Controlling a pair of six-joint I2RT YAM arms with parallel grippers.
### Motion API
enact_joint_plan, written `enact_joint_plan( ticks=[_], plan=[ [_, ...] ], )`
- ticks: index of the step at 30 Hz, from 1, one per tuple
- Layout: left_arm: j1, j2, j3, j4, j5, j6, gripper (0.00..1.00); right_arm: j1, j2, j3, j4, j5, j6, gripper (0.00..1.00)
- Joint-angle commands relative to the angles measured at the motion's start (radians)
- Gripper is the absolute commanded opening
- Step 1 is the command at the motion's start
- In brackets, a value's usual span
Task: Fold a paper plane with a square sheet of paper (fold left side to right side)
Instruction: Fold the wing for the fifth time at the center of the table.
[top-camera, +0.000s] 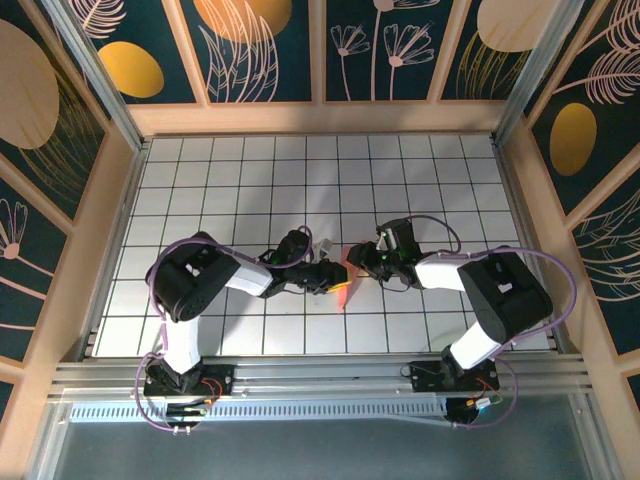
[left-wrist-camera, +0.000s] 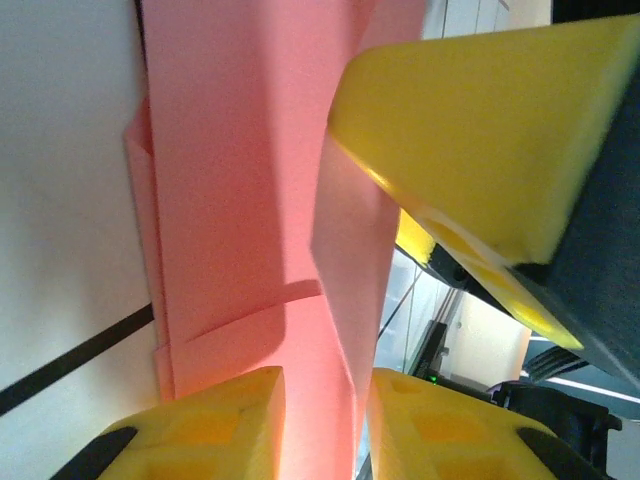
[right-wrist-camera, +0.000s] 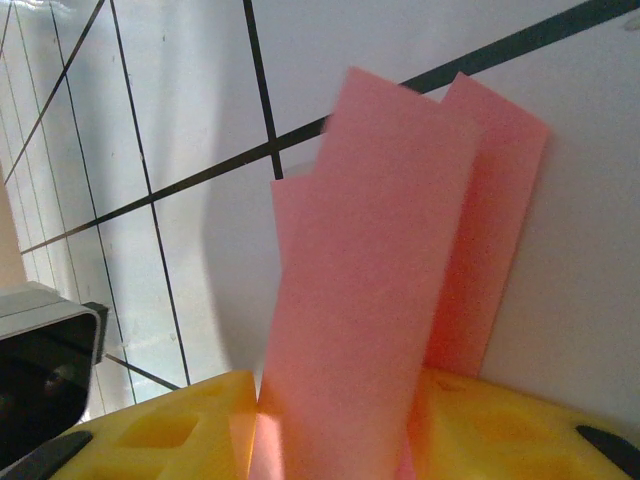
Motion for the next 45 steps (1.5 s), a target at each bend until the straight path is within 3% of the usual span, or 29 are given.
enact_joint_plan(
  ticks=[1, 12, 26, 38, 45],
  plan=[
    [0.034, -0.081, -0.023, -0.056, -0.029, 0.057, 0.3, 0.019, 0.044, -0.006, -0.027, 0.038, 0.0, 0.44],
    [0.063, -0.073, 0.002, -0.084, -0.002, 0.087, 0.4, 0.019, 0.047, -0.005, -0.027, 0.038, 0.001, 0.44],
    [0.029, -0.003, 0.053, -0.037, 0.04, 0.054, 0.42, 0.02, 0.045, 0.002, -0.04, 0.042, -0.003, 0.44],
    [0.023, -0.009, 0.071, -0.114, -0.032, 0.105, 0.15, 0.021, 0.052, 0.006, -0.047, 0.038, -0.01, 0.44],
    [0.024, 0.004, 0.088, -0.145, -0.054, 0.125, 0.05, 0.021, 0.053, 0.013, -0.062, 0.039, -0.019, 0.44]
  ],
)
